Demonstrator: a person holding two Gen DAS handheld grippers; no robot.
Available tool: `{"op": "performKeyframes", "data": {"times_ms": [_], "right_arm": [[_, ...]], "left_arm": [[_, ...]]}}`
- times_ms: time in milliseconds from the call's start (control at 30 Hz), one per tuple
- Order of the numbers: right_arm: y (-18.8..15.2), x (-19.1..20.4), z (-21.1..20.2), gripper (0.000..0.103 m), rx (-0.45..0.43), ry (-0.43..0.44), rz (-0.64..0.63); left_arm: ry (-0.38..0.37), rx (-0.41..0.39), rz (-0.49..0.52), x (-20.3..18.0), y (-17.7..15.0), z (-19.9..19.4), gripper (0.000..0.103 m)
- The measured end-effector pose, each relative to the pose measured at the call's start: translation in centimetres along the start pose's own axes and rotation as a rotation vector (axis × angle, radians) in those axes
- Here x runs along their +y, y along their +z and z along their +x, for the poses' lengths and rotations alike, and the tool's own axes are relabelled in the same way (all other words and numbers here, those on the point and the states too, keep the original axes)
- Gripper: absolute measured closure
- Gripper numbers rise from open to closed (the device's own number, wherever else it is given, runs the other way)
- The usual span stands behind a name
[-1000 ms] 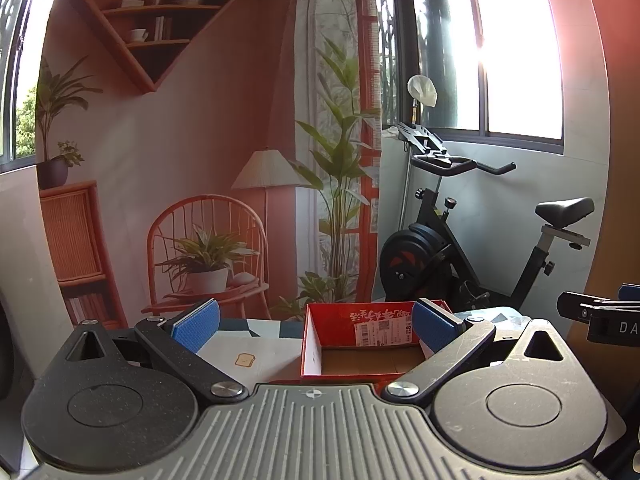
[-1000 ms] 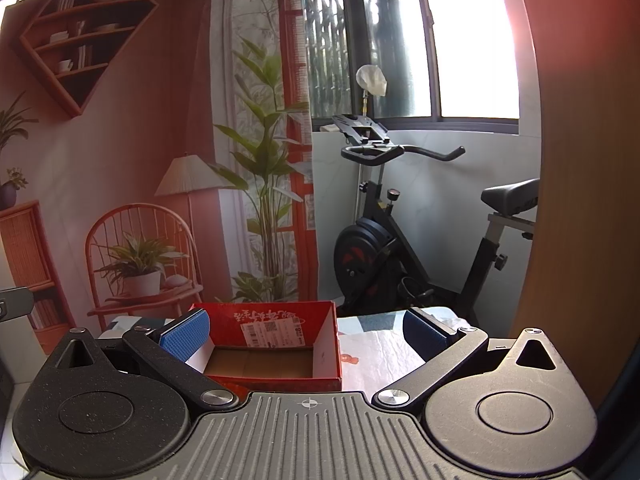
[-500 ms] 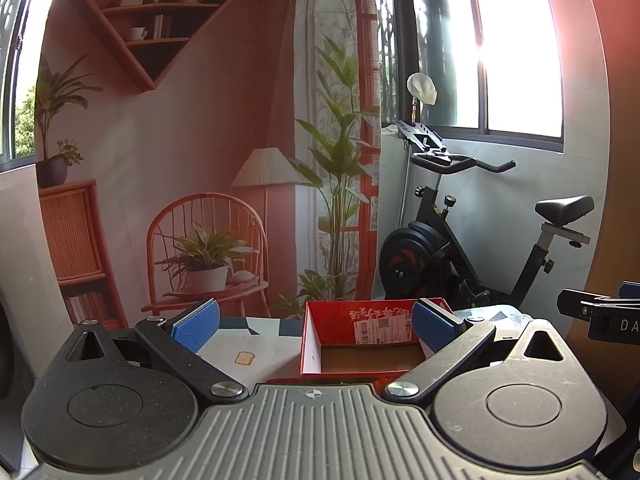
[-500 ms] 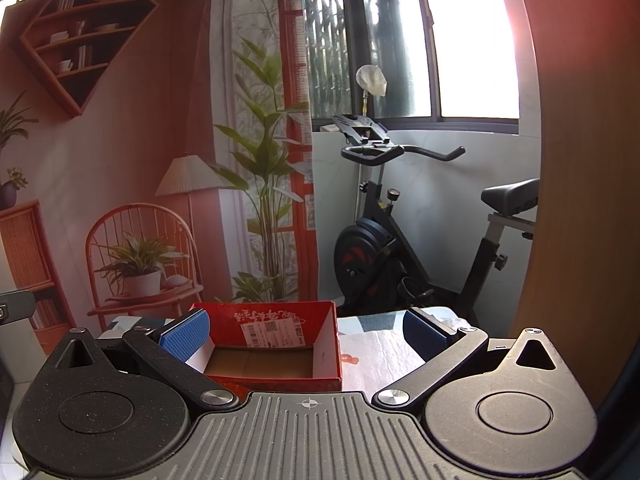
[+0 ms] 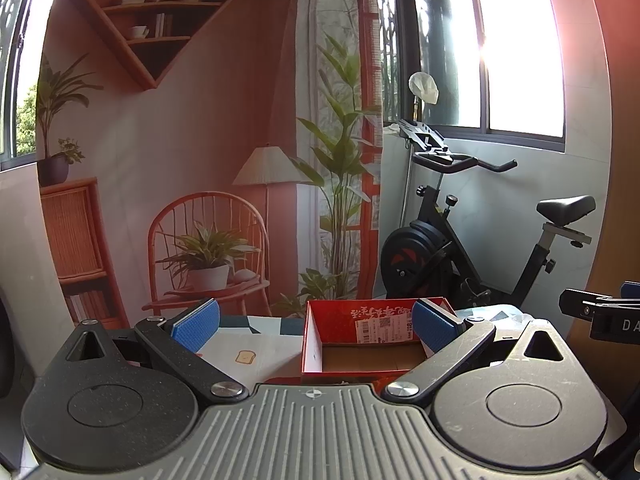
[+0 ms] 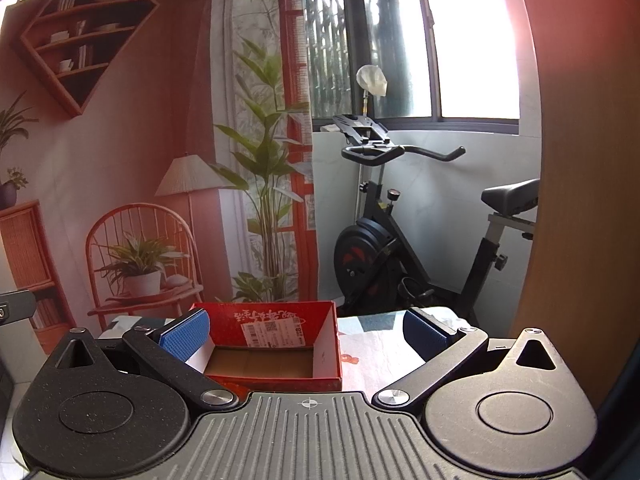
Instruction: Organize soft objects
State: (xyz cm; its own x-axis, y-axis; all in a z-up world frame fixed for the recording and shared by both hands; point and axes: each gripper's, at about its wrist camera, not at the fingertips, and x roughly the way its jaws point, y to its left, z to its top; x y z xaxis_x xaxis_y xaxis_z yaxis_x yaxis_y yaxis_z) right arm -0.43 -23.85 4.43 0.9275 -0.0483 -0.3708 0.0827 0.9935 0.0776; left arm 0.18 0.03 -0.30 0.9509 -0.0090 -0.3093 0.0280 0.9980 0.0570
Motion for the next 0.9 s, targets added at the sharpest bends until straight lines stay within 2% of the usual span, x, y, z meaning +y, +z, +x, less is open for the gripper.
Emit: {"op": "performKeyframes", "data": {"times_ms": [900], "right_arm": [[0.16, -0.06, -0.35, 0.000, -0.013, -0.004, 0.009]], "left_arm": [[-0.006, 0.001, 0.000, 0.14, 0.15, 0.07, 0.000]]}}
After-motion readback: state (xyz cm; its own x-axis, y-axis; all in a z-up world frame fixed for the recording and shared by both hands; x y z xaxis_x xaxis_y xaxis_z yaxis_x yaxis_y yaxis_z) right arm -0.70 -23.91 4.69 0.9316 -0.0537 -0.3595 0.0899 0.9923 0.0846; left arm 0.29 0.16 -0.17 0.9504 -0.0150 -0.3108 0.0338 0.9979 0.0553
